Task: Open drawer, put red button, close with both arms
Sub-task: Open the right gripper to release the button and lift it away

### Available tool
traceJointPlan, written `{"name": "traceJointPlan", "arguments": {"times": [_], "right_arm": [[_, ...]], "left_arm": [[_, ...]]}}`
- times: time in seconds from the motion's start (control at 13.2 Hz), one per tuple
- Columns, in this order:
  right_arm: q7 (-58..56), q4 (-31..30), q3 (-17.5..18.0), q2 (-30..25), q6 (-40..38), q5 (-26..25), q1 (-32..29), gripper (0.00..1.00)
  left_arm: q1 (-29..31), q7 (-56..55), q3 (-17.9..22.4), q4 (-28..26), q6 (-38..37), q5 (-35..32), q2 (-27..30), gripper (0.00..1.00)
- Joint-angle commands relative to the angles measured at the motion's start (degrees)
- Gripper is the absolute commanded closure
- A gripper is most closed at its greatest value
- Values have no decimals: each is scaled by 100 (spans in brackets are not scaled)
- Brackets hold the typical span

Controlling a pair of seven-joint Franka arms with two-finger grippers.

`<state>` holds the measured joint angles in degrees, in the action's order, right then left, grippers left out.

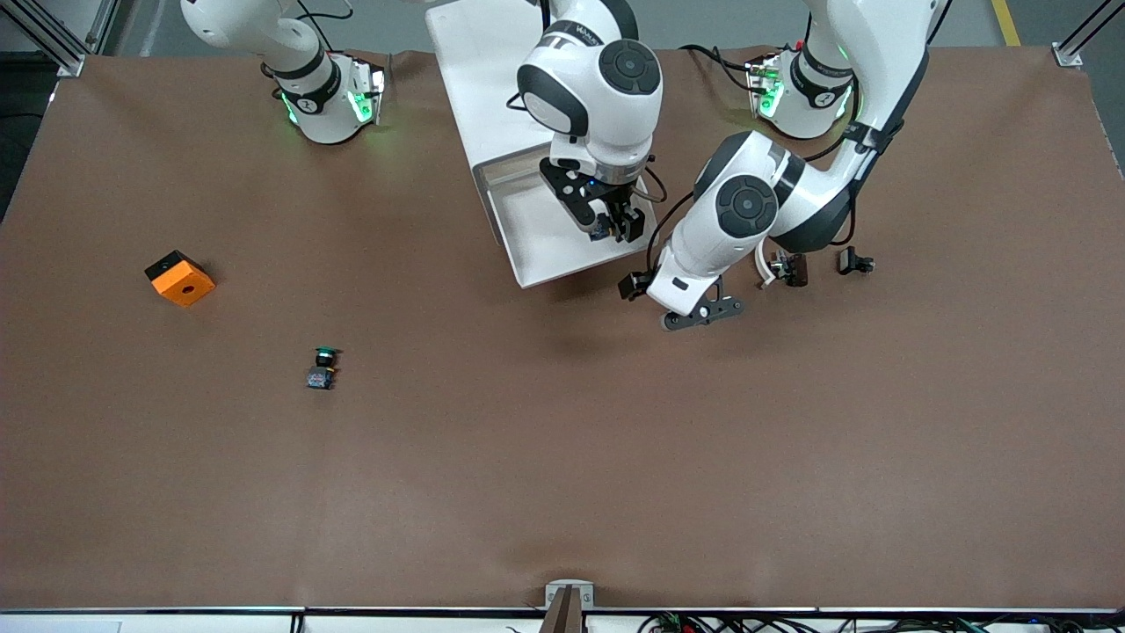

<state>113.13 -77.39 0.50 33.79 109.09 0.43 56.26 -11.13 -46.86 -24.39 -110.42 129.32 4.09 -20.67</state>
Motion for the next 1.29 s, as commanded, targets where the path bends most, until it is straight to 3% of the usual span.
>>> {"name": "traceJointPlan", "arguments": {"times": [0.0,0.53,1.06,1.21], "right_arm": [[-3473,497,65,-479,-610,440,-564,0],[-882,479,73,-355,-441,484,-520,0],[-950,479,73,-347,-450,484,-502,0],[-1648,497,73,-399,-581,519,-695,0]], "left_arm": [[145,45,-66,-120,85,74,151,0],[453,72,-66,11,67,74,169,0],[699,46,-48,64,59,74,98,0],[717,10,-39,73,59,57,98,0]]}}
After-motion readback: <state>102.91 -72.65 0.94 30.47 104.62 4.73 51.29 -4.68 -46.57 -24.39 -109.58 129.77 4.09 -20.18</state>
